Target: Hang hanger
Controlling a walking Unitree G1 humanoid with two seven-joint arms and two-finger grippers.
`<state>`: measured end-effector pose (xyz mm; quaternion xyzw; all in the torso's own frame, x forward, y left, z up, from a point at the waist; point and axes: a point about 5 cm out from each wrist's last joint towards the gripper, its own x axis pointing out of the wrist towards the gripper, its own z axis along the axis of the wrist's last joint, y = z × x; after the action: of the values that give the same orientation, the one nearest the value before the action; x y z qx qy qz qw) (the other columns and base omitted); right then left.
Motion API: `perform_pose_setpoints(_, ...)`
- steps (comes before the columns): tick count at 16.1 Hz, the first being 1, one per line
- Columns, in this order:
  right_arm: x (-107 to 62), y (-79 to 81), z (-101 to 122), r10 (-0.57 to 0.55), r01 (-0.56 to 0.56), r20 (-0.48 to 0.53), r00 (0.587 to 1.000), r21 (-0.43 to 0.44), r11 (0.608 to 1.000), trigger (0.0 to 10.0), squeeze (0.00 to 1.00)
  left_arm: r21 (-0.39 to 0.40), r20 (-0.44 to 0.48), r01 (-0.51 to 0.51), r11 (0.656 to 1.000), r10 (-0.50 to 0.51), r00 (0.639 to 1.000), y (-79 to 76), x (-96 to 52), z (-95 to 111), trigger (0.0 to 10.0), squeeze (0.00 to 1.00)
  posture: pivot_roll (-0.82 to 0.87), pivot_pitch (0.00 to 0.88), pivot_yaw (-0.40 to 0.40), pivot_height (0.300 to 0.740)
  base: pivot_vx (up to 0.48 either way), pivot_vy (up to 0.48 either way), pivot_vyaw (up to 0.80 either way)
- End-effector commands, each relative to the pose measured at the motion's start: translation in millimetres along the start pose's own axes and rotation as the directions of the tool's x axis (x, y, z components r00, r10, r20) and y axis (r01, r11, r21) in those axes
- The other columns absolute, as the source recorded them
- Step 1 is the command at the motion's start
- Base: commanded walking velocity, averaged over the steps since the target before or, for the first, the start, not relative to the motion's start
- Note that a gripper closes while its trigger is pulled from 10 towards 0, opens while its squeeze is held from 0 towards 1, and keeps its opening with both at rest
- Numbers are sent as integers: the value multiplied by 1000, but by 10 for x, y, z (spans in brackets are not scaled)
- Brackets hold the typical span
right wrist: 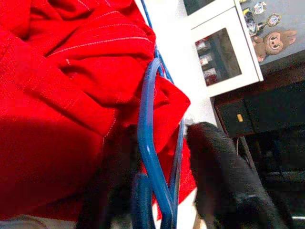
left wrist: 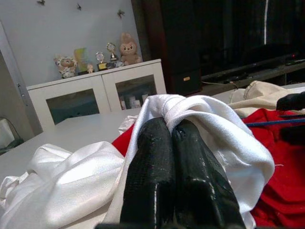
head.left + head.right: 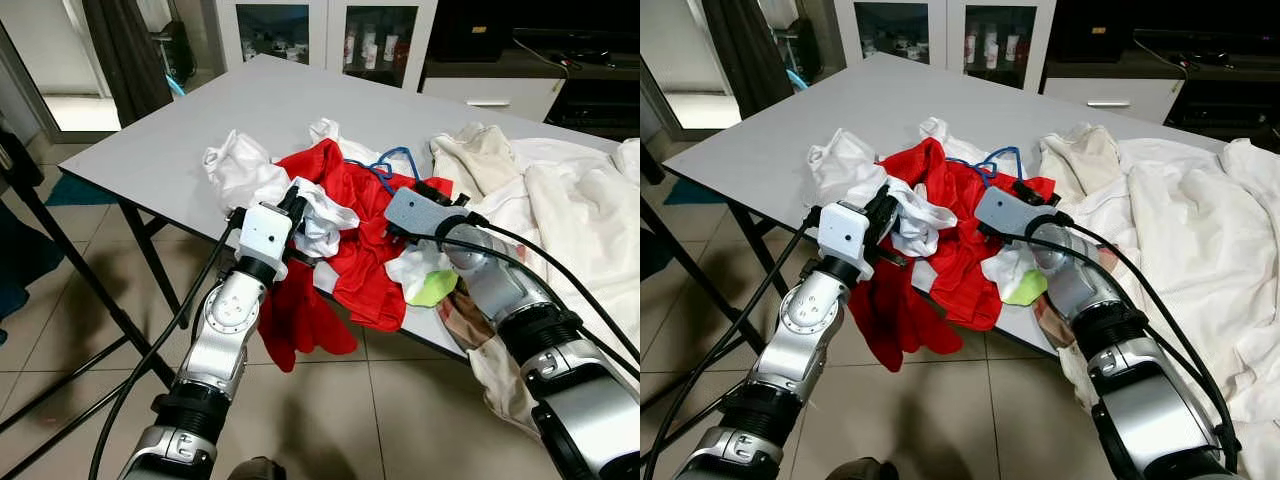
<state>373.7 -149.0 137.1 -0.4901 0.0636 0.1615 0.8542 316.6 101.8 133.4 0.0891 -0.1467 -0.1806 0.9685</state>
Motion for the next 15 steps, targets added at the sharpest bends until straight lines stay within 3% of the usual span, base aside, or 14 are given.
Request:
perform_pose_setpoints(1, -7, -103, 6, -29, 29, 6, 1000, 13, 999, 0, 0, 3, 7, -1, 1000, 1, 1000, -12, -3, 5, 10000, 0, 67, 6, -2, 740, 0, 0, 0)
perform_pose_setpoints(10, -27, -142, 5, -55, 53, 20, 998, 74, 996, 0, 0, 3, 8, 0, 1000, 0, 1000, -11, 3, 9, 10000, 0, 68, 7, 1, 740, 0, 0, 0)
perform_pose_setpoints(15, -155, -394, 68, -97, 60, 112, 989, 296, 953, 0, 0, 5, 10, 2, 1000, -2, 1000, -4, 11, 17, 10000, 0, 63, 7, 8, 740, 0, 0, 0)
